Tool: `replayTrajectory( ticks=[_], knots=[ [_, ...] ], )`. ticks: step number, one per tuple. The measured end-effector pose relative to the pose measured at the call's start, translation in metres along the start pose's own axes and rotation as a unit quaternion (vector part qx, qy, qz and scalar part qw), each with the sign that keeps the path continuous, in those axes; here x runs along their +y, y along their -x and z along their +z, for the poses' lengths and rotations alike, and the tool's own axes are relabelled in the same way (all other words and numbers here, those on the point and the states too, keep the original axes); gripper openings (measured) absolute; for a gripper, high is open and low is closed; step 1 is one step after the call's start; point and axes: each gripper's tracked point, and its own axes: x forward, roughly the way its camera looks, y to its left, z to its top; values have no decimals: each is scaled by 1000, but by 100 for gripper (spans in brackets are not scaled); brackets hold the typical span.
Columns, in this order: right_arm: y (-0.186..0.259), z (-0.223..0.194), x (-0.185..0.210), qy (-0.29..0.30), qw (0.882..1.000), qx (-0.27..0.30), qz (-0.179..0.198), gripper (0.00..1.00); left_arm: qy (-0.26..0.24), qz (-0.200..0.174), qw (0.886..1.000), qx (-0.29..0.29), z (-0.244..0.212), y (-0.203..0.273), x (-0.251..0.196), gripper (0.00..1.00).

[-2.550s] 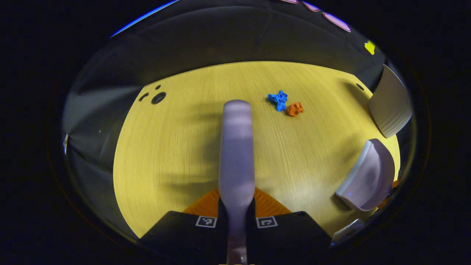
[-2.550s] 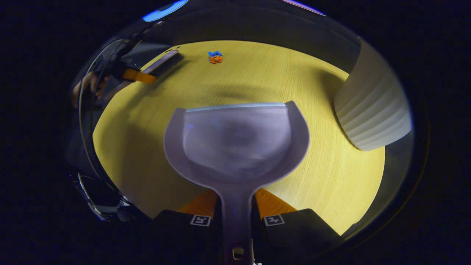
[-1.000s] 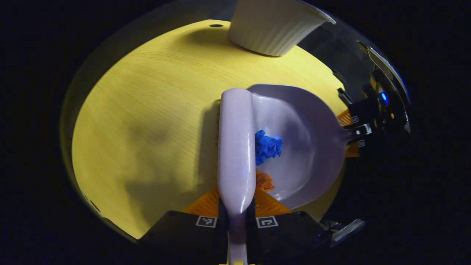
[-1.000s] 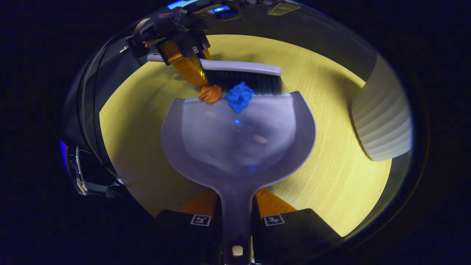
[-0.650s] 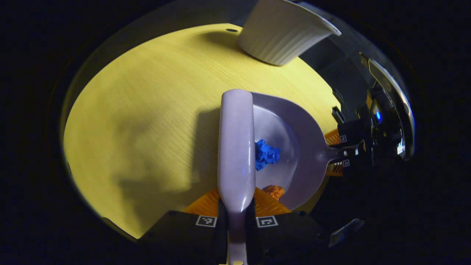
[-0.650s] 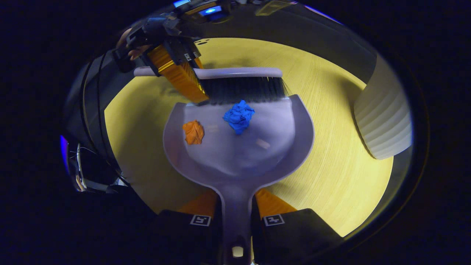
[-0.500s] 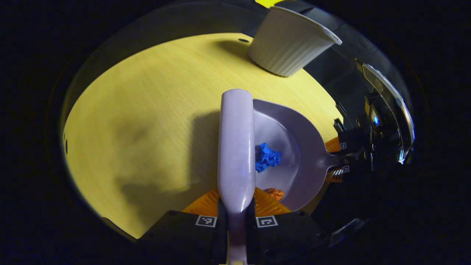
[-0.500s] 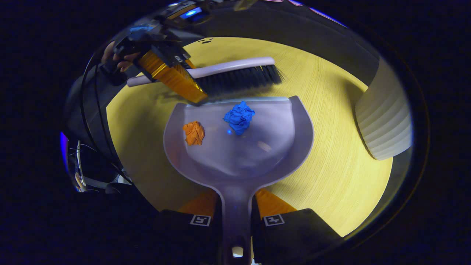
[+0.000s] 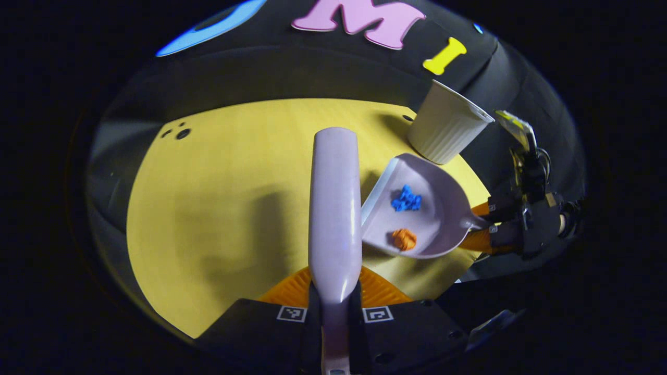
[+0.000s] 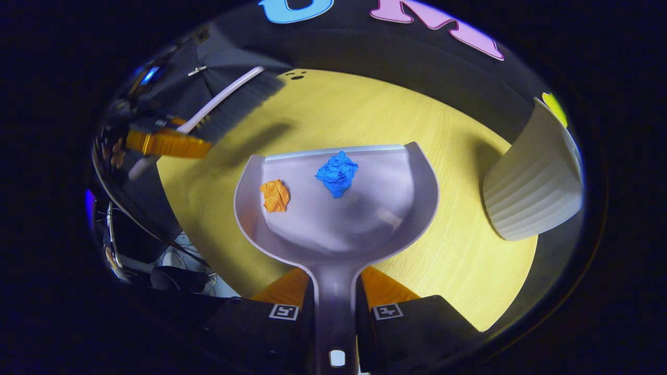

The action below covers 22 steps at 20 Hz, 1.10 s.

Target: Pick up the small broom and dustpan from the desktop, sweep the trash into the dustpan with the broom, and then empty the trash into the garbage bin.

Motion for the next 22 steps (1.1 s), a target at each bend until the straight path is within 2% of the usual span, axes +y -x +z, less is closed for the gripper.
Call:
replayTrajectory(
  ticks=[3,5,7,8,10,12,13,15,19,22],
  knots=[
    [-1,1,-1,-1,1000,-17,4,37,53,9,998,-11,-56,-3,5,25],
    [-4,-1,-2,-7,1000,-30,4,37,74,-1,997,-11,-80,8,2,25],
    [-4,-1,-1,-12,999,-37,1,37,82,-4,997,-9,-91,24,-8,24],
    [-5,-1,1,-17,999,-40,0,40,83,-7,996,-7,-100,26,-11,24],
    [-3,-1,3,-39,998,-42,-1,37,86,-12,996,-5,-108,23,-19,24],
    [-1,2,3,-61,996,-54,-21,33,91,-18,996,-5,-111,21,-24,24],
    [-1,2,1,-70,995,-60,-33,36,94,-19,995,-4,-113,21,-24,24],
    [-4,5,-2,-97,991,-70,-55,36,102,-21,995,-4,-113,20,-22,24],
    [-10,-8,-10,-150,980,-75,-108,37,125,-13,992,-5,-112,21,-10,24],
    [-11,-8,-4,-195,969,-72,-132,37,147,-5,989,-10,-104,22,2,25]
  ],
)
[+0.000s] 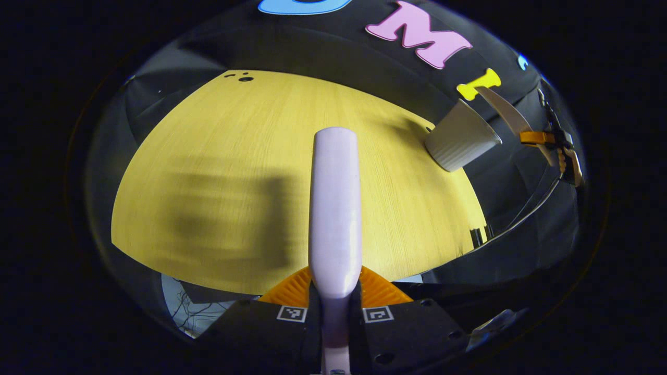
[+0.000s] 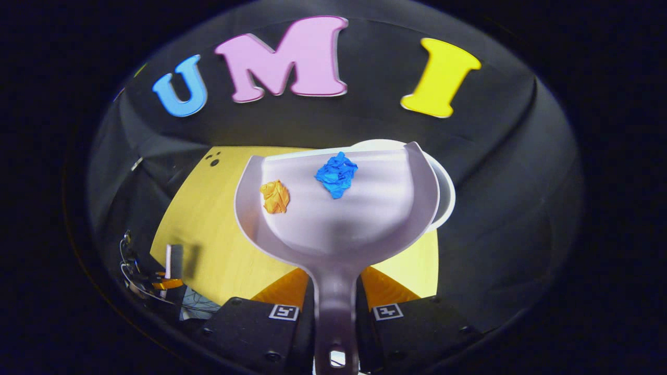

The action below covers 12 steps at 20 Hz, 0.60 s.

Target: Pick up the small broom and dustpan from the desktop, sweep the trash into the dustpan with the broom, and then empty the trash into the garbage bin.

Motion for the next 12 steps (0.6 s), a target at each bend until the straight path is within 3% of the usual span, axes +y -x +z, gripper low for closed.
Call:
replayTrajectory(
  ticks=[3,6,7,12],
  knots=[
    [-3,-4,8,-18,999,-5,-30,40,10,9,1000,-4,12,0,4,25],
    [-1,-2,12,-8,997,-8,-82,32,2,24,1000,-2,21,-1,8,26],
    [-1,-1,16,-4,995,-10,-96,37,-1,27,1000,0,23,-1,8,25],
    [-1,1,9,86,977,-4,-196,36,14,32,999,4,28,-7,8,24]
  ],
)
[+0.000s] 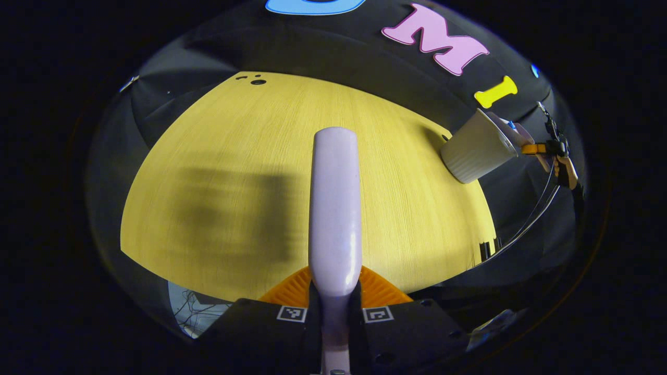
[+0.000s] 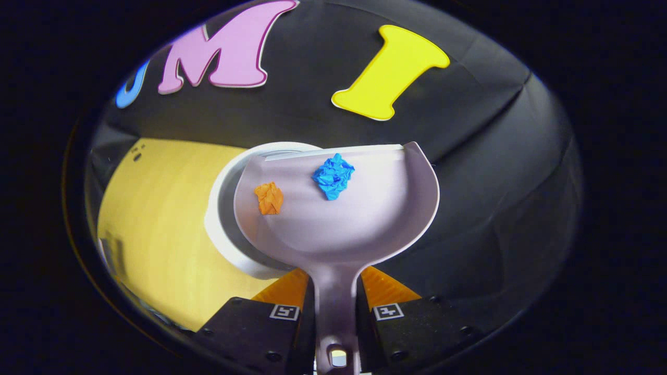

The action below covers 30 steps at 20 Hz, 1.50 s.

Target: Pick up the small broom and dustpan from the desktop, sweep the trash into the dustpan with the broom, and then empty the trash into the garbage bin.

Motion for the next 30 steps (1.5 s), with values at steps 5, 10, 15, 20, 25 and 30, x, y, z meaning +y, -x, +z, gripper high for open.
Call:
replayTrajectory(
  ticks=[5,10,15,20,25,30],
  knots=[
    [1,1,-15,114,991,-11,-64,37,10,17,1000,8,-10,-4,7,25],
    [1,0,-21,178,980,-4,-95,37,35,28,999,9,-16,-2,16,24],
    [-5,16,-39,301,941,-15,-156,36,37,31,999,12,-17,-2,22,24],
    [-7,25,-50,374,912,-8,-170,36,25,28,999,17,-13,-4,20,24],
    [-4,25,-52,403,900,2,-169,36,31,17,999,14,-6,-5,16,24],
    [-5,25,-49,408,898,4,-166,36,34,20,999,14,-3,-7,21,25]
  ],
)
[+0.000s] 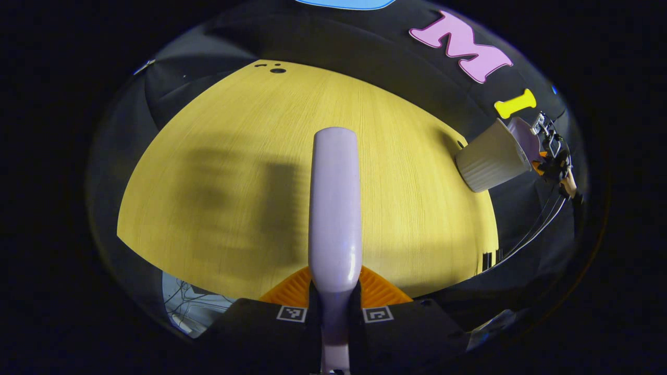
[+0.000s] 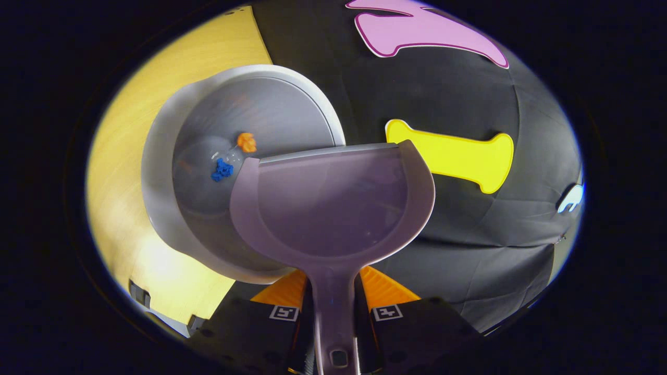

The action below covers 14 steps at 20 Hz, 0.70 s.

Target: Pick up the small broom and dustpan from the desktop, sweep the trash into the dustpan with the broom, and then empty the trash into the garbage bin.

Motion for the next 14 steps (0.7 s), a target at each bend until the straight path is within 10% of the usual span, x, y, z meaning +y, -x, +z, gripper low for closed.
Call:
replayTrajectory(
  ticks=[14],
  knots=[
    [70,11,-26,-266,962,-47,35,36,-12,29,998,-57,34,27,17,25]
  ],
)
